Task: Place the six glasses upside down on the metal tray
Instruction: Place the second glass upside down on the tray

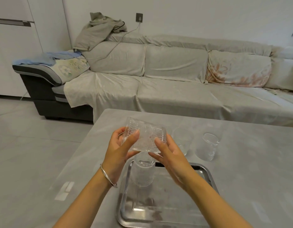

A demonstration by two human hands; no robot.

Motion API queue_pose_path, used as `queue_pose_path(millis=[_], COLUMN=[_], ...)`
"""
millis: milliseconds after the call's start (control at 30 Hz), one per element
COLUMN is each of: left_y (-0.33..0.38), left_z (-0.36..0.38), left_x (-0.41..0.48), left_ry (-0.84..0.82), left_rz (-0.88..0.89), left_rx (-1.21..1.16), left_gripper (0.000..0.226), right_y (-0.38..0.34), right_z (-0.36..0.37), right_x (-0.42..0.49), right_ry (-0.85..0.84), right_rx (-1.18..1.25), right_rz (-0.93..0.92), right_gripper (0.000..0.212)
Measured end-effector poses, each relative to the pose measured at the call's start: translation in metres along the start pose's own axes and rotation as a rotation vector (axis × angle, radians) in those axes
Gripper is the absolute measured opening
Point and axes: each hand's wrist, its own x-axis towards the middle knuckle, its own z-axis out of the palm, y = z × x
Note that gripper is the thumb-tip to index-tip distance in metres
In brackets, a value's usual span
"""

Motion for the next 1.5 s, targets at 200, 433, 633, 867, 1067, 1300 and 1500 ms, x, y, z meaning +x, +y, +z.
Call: queue_pose_path(millis=[200, 433, 633, 867, 1067, 1300, 1500], left_y=[-0.007, -0.043, -0.073, -0.084, -0.087, -0.089, -0.091], left_z=[0.024, 0.014, -0.002, -0.008, -0.009, -0.010, -0.008], left_x=[0.001, 0.011, 0.019, 0.020, 0.022, 0.023, 0.024], left_ry=[-0.071, -0.049, -0.080, -0.064, -0.057, -0.050, -0.058], left_rz=[0.033, 0.102, -0.007, -0.046, -0.060, -0.044, -0.041], left_rx=[0.202, 0.599, 0.667, 0.611, 0.550, 0.562, 0.547], left_gripper=[0.076, 0.068, 0.056, 0.041, 0.033, 0.033, 0.032], right_y=[-0.008, -0.007, 0.016, 0.040, 0.055, 0.064, 0.067], right_z=[-0.024, -0.072, -0.089, -0.087, -0.077, -0.073, -0.070], right_x=[-0.009, -0.012, -0.012, -0.010, -0.008, -0.007, -0.006], right_ry=[0.148, 0.403, 0.370, 0.228, 0.139, 0.126, 0.128], right_rx=[0.059, -0.135, -0.347, -0.516, -0.604, -0.638, -0.643], right_rz=[-0.051, -0.159, -0.119, 0.010, 0.042, 0.039, 0.031], right_gripper=[0.078, 0.072, 0.081, 0.088, 0.089, 0.089, 0.086])
